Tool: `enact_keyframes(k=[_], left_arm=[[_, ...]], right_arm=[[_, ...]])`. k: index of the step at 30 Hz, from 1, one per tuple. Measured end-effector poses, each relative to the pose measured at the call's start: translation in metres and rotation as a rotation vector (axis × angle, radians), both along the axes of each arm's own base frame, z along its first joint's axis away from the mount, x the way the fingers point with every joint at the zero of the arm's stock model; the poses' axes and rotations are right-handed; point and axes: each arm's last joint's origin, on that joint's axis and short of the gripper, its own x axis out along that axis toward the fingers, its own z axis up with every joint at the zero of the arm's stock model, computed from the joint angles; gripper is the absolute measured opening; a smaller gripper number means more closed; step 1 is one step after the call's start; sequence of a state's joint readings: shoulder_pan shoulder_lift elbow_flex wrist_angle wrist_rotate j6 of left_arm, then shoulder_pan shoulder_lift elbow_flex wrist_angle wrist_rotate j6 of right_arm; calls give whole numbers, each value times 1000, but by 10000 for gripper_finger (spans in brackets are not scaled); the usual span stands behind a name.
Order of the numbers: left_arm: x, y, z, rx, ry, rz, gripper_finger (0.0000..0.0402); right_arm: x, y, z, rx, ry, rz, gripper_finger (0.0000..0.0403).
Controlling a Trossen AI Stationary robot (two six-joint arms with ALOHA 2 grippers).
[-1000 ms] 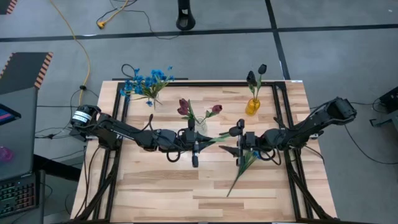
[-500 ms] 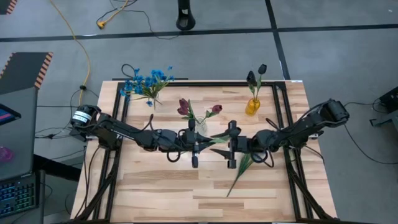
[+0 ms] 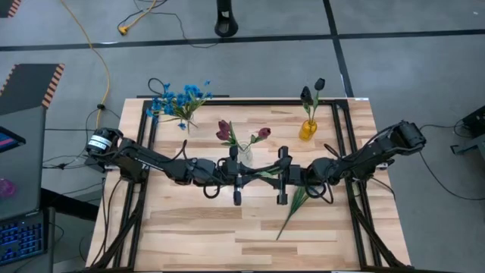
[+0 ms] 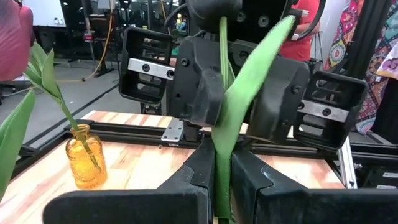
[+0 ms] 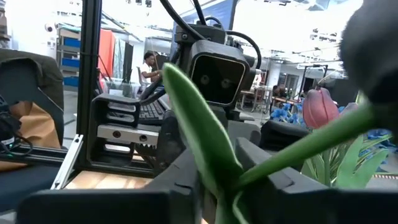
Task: Sort flowers into vase by color
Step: Put the black flower into the yellow vase
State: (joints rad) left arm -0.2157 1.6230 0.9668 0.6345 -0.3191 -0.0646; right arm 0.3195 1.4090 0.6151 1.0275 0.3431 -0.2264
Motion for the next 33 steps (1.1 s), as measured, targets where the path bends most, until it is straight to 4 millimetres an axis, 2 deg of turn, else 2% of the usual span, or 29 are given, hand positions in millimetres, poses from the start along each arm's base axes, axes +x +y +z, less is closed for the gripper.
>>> enact_keyframes(k=[7, 12, 16, 22, 33], left_arm=[[0, -1, 0, 13, 2, -39, 28], [0, -1, 0, 2, 0, -44, 78], [0, -1, 0, -8, 3, -43, 125], [0, 0, -5, 1, 56, -40, 168], [-1, 0, -13, 16, 130, -22, 170]], right_arm=[[0, 0, 0, 1, 0, -2, 68], [-1, 0, 1, -6, 17, 1, 53], [-11, -2, 8, -9, 72, -64, 47], [-40, -2, 24, -19, 163, -132, 44], [-106, -17, 51, 123, 235, -134, 44]])
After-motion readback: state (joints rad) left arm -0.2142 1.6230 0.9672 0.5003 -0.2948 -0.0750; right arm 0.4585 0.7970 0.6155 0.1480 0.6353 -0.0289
